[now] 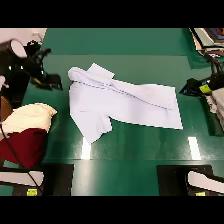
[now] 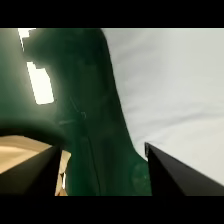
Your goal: Fold the shirts.
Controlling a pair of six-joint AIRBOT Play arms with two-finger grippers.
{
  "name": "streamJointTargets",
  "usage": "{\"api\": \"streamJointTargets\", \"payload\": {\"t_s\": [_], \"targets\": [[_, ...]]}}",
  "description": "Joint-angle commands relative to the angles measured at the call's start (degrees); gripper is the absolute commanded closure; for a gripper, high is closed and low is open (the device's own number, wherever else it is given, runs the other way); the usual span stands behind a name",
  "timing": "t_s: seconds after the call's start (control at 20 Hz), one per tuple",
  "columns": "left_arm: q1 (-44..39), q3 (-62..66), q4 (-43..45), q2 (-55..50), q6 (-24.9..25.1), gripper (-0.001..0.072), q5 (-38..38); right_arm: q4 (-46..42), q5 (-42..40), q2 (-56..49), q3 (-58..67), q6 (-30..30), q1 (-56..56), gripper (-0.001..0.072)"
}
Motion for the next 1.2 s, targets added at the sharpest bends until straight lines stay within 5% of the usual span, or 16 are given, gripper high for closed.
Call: {"api": "streamJointTargets", "payload": {"t_s": [0.0,0.1,0.45,0.85,0.95,1.15], "targets": [[0.3,-16.5,-3.1,6.7,0.2,0.01,6.9,9.2,-0.5,6.1,-7.8,-3.5,-3.3,0.0444],[0.3,-22.4,-7.9,7.9,0.2,0.01,10.3,12.6,-0.9,8.3,-10.6,-3.9,-4.6,0.0323],[-0.3,-29.4,-16.9,7.8,0.2,0.0101,21.0,12.9,-1.6,12.3,-11.6,-3.9,-5.0,0.0326],[-5.6,-28.4,-17.4,5.4,0.2,0.0116,21.0,12.8,-1.2,12.8,-11.5,-3.9,-5.1,0.0326],[-5.6,-26.4,-16.9,6.5,0.6,0.0633,20.5,12.5,-0.2,12.8,-11.5,-3.9,-6.4,0.0326],[-5.6,-22.3,-16.8,10.2,0.6,0.067,20.5,12.1,3.5,12.8,-13.7,-3.9,-13.1,0.0326]]}}
